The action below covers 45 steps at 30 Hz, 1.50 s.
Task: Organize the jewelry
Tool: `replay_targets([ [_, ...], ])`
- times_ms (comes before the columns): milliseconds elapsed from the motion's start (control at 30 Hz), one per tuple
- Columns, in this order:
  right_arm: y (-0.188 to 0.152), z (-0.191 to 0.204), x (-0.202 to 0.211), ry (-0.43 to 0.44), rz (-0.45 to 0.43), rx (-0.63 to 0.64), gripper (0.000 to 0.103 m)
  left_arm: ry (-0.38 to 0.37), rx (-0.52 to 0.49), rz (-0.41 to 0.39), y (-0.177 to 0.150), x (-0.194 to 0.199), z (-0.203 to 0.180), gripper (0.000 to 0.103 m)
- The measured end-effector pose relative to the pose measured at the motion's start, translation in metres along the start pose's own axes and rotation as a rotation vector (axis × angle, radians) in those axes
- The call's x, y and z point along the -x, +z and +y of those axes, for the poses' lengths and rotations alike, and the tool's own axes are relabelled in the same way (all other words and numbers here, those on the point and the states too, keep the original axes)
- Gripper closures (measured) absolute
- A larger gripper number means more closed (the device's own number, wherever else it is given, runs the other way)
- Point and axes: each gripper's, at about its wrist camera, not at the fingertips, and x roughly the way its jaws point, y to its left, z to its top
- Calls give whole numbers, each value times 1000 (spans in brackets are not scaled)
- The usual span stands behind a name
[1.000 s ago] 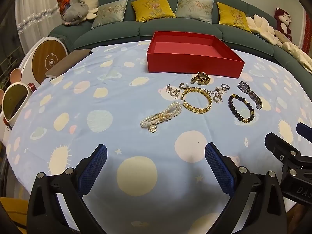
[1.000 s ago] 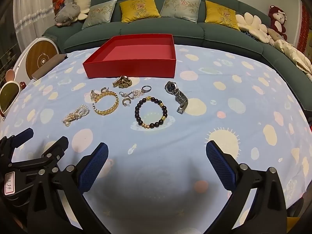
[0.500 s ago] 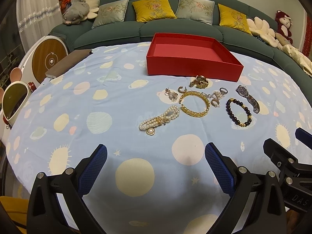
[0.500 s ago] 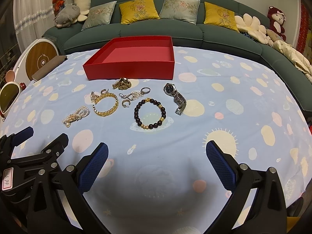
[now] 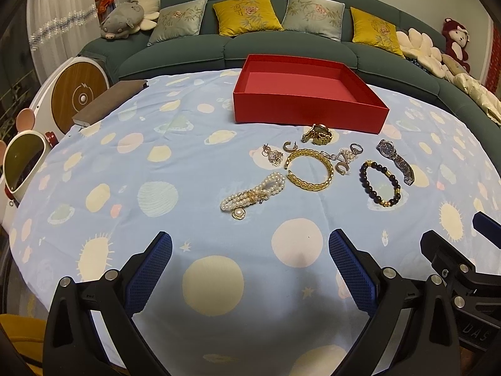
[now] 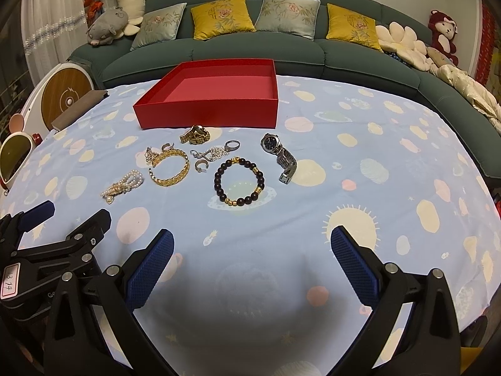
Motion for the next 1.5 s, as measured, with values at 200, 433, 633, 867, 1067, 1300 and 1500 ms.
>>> replay_targets([
  [200, -1, 1, 1, 0, 1, 2, 5, 1, 1, 3, 1, -1, 0, 5],
  [433, -1, 2, 1, 1, -1, 2, 5, 0, 2, 3, 1, -1, 0, 5],
  [633, -1, 1, 1, 0, 2, 2, 5, 1, 2, 3, 1, -1, 1, 5],
  [867, -1, 1, 0, 0, 1, 0, 5, 0, 3, 2, 1, -1, 1, 5],
  [1067, -1, 0, 1, 0, 1, 0, 5, -1, 4, 3, 1, -1, 1, 5],
  [1300, -1, 0, 0, 1, 1, -1, 5, -2, 7, 3, 1, -2, 1, 6],
  [1500, -1, 0, 0, 2, 2, -3, 5, -2, 10, 6, 1, -3, 0, 6],
])
